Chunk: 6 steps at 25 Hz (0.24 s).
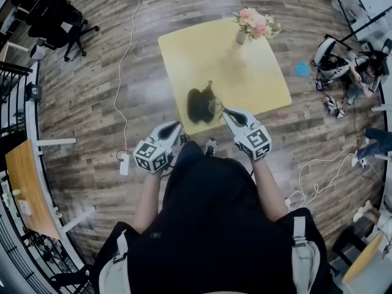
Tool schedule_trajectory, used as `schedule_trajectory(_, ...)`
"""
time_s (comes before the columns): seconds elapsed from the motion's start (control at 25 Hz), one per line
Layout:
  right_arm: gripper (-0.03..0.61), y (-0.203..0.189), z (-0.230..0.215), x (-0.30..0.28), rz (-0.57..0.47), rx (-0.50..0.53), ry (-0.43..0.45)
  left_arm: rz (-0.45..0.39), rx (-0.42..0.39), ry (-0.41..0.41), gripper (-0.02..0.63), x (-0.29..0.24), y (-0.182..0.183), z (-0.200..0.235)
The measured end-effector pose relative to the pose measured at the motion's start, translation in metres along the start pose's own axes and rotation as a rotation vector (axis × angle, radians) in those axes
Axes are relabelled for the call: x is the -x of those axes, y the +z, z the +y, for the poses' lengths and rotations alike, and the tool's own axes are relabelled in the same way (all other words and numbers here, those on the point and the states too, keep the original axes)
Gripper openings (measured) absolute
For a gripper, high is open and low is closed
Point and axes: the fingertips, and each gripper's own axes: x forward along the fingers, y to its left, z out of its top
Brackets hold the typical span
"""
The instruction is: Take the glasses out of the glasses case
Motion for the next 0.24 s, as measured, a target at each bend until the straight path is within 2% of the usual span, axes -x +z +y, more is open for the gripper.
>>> schedule_trajectory(0.24, 0.018, -0.0048, 0.0058, 0.0054, 0.019, -0.009, -0.002, 0.001, 0.027, -0.021, 0.032, 0.0010, -0.0061, -0.0053)
